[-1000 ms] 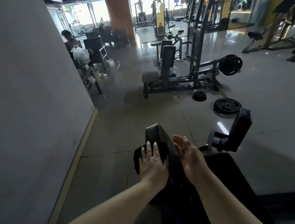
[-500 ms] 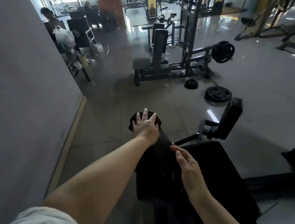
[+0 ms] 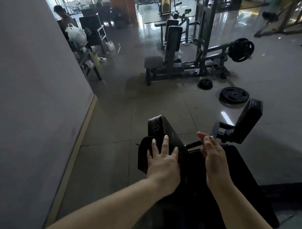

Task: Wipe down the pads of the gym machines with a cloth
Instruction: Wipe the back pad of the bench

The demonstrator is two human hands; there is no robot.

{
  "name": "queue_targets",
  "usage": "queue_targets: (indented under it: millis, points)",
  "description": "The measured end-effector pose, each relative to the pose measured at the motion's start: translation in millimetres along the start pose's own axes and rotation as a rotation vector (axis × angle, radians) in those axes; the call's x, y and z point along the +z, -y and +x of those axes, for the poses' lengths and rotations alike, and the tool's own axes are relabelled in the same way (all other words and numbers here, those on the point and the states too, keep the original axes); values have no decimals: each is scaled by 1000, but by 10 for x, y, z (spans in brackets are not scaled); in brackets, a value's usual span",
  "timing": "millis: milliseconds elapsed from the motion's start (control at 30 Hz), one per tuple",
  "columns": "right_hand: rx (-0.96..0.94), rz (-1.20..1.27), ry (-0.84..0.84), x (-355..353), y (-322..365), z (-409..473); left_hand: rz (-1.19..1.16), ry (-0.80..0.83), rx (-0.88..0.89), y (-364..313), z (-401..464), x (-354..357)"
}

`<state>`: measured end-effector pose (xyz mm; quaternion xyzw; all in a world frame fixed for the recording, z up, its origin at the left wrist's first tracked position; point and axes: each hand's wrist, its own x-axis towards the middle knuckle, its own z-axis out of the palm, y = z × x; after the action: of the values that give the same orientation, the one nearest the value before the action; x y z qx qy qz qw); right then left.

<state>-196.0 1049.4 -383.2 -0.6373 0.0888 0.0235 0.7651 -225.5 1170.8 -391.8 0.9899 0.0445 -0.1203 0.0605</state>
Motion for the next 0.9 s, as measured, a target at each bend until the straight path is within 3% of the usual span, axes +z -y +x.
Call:
queue_targets:
  millis: [300,500,700,900]
  points:
    - [-7,-65,31,-193,34,-185,-162,-47,-4,234,1045,-380]
    - [-15,-33,85,-177,18,-278,-235,-107,82,266,545,-207]
    - [-41,1,141,-55,16,-223,-132,-50,106,119,-345,77]
    - [-41,19,139,-67,6,-128,22,-6,91,97,148,-123]
